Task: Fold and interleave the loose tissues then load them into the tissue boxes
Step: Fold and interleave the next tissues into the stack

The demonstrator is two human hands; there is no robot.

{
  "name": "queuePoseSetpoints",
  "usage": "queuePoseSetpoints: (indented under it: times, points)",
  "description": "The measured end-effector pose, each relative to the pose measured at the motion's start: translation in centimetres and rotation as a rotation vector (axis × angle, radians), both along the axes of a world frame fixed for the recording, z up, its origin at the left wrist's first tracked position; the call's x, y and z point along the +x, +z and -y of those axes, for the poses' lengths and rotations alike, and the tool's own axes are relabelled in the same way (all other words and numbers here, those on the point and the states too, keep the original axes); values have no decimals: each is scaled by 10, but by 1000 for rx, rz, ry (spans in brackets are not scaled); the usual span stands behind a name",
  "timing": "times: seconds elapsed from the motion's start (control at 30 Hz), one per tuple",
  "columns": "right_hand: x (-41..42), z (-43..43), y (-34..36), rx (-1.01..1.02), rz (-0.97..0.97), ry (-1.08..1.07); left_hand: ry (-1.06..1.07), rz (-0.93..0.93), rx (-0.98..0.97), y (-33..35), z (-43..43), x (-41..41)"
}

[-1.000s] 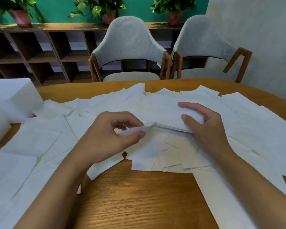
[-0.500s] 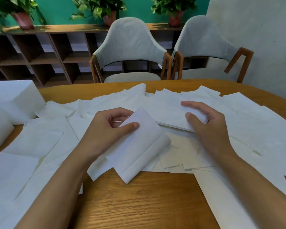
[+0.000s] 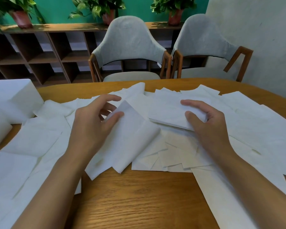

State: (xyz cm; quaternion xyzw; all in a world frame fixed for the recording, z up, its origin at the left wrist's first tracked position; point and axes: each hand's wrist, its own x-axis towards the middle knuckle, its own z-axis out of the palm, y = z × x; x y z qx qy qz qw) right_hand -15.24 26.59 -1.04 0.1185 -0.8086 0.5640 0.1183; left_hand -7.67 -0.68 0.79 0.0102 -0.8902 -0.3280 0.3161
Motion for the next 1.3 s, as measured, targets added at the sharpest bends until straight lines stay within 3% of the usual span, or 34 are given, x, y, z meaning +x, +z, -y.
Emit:
queuePoseSetpoints:
  times: [0.17,0.27,0.4,0.5,0.57,0.7,0.83,0.97,1.1,1.3]
  points:
    - [3,2,2,-11,14,-17,46,-107,-182,-11,5,-3]
    - [3,2,3,2,26,-36,-48,-96,-208,-8,-2,0]
    - [2,2,2,12,33,-48,-256,170,144,-4,-23,4]
    - [3,2,3,14,35,-58,-149,140,467,0,-26,2]
    - [3,2,3,11,36,-61,-26,186,566,1,-17,-1]
    - [1,2,1,32,28,-53,92,401,336,-6,-6,-3]
    - [1,2,0,33,22,-53,47,536,313,-2,-7,-2]
    - [1,2,0,36,19,-47,-43,526,392,6,-2,0]
    - [1,3,-1,42,17,-40,-52,534,264,-4,-5,-1]
    - [0,1,-3,45,-18,-30,-11,553,230,-7,-17,0]
